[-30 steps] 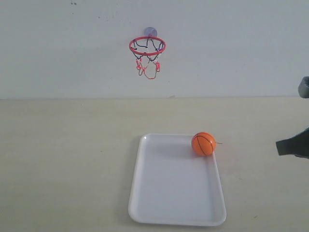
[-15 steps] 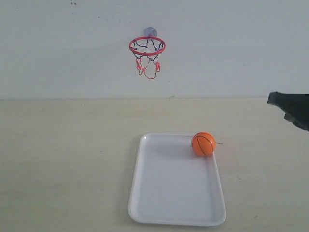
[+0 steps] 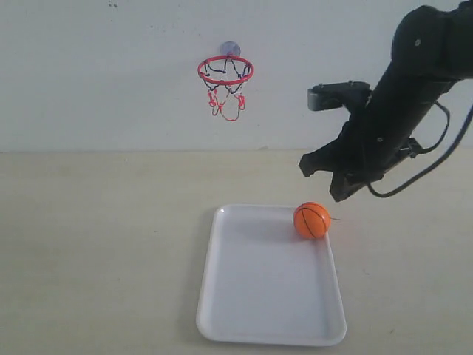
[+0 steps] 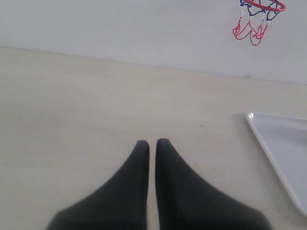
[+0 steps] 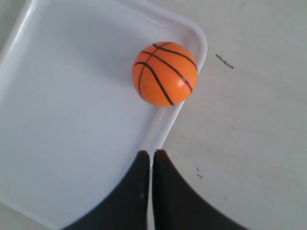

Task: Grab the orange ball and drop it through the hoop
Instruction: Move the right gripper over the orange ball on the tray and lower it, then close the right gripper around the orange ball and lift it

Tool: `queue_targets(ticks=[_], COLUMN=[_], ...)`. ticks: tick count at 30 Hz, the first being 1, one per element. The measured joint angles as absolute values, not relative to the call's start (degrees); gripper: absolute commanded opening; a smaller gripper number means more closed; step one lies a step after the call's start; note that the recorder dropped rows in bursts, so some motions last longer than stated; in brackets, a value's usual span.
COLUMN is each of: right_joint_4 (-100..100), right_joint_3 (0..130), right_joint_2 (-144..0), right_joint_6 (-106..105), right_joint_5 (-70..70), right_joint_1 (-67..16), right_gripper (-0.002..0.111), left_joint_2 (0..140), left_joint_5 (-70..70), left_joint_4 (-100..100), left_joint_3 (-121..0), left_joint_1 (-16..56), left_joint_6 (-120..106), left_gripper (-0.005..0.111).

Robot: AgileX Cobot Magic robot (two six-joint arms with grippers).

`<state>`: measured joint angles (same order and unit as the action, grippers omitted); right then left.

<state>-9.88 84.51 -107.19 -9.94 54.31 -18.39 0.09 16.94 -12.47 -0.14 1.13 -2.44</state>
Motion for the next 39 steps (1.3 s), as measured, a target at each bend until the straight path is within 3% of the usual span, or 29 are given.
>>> queue_targets(ticks=[6,8,15,20,39], right_joint_4=[-9.5,-9.5,-9.5,-9.5,-10.4], right_joint_3=[89.6,89.8,90.0,90.0,97.9], right_joint_2=[-113.3,-113.8,-114.1,-114.1,-126.0], right_joint_6=[-8.3,-7.2,-2.6,-0.8,2.7], right_joint_5=[59.9,60.2,58.0,54.2,50.4], right_joint_1=[-18.4,-18.4,-18.4,-18.4,-20.0], right_gripper=[0.057,0.064,0.066,0.077,0.077], left_joint_2=[0.1,0.1,0.1,0.1,0.1], left_joint_5=[16.9,16.9,16.9,16.9,16.9], left_joint_4=[-12.5,-12.5,-12.5,-12.5,-12.5], left_joint_3=[-0.1,-0.1,-0.1,-0.1,-0.1], left_joint_1=[1.1,1.1,1.1,1.1,1.1], left_joint_6=[-2.4,-2.4,-2.4,-2.4,-2.4], left_gripper=[0.004,0.004,0.004,0.004,0.004])
